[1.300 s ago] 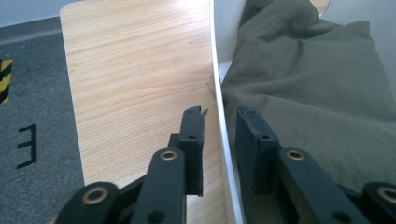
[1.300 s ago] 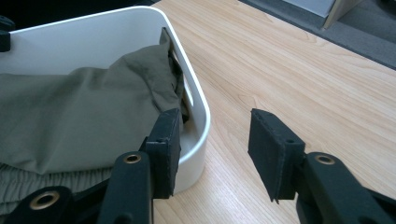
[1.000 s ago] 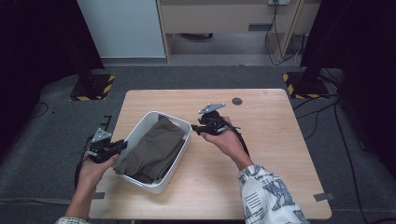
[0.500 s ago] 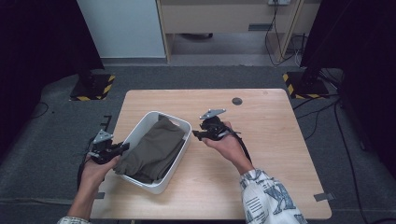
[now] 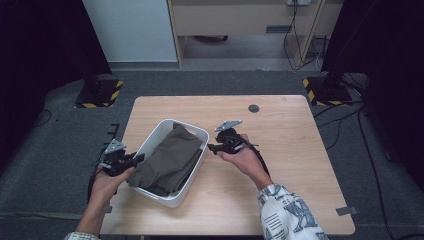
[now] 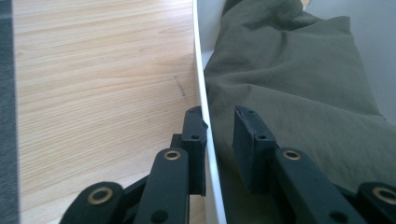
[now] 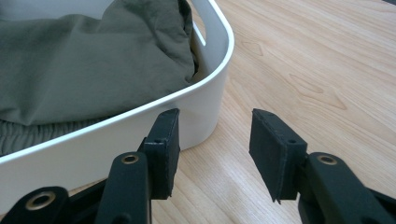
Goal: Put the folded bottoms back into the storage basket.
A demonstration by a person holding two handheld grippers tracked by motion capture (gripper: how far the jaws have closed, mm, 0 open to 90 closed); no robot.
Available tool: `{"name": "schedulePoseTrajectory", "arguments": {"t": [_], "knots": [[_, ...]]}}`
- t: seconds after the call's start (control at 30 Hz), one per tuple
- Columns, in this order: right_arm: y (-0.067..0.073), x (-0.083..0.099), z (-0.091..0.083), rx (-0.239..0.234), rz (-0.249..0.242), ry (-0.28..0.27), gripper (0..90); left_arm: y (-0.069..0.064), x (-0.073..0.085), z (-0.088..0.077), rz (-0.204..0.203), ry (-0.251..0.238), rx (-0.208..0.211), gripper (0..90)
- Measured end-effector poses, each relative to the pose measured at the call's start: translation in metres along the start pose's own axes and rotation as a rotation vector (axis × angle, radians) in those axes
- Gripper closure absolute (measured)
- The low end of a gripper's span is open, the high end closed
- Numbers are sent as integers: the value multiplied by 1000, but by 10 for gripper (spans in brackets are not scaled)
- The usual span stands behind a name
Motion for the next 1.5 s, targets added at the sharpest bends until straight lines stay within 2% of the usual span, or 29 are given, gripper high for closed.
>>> {"name": "schedulePoseTrajectory", "arguments": {"t": [0.2, 0.37, 0.47, 0.6, 0.7, 0.83, 0.9, 0.97, 1.07, 1.23, 1.3, 1.5], "knots": [[-7, 1, -7, 20, 5, 1, 524, -12, -2, 6, 17, 22, 23, 733], [-15, 2, -10, 41, 20, 2, 524, -24, -4, 11, 32, 37, 38, 683], [-18, 3, -12, 51, 24, 3, 522, -28, -5, 14, 32, 26, 56, 640], [-18, 3, -14, 50, 29, 0, 508, -26, -9, 12, 15, -29, 59, 604], [-18, 4, -14, 48, 30, -5, 520, -22, -15, 5, -6, -97, 66, 608], [-16, 6, -13, 39, 30, -2, 521, -15, -18, -6, 21, -142, 27, 612], [-16, 7, -13, 38, 34, -3, 523, -8, -14, -10, 24, -133, 0, 618], [-16, 8, -13, 37, 37, -4, 523, -2, -7, -12, 24, -108, -11, 621], [-16, 7, -12, 38, 35, -6, 525, 4, 6, -12, 50, -57, -33, 616], [-16, 7, -12, 41, 42, -3, 525, 1, 18, -9, 57, -19, 11, 600], [-17, 6, -12, 41, 38, 3, 525, -2, 19, -9, 42, -24, 26, 607], [-19, 2, -9, 47, 49, 3, 525, -4, 23, -12, 27, -24, 32, 630]]}}
Point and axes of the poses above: each handheld gripper's, and its own axes: z roughly forward along the jaws, x roughly out of its underside, y roughly to its left, the point moved 3 cm from there along z, roughly forward along the jaws, and after that the axes turned 9 degrees about -y, right-handed, at the moved point
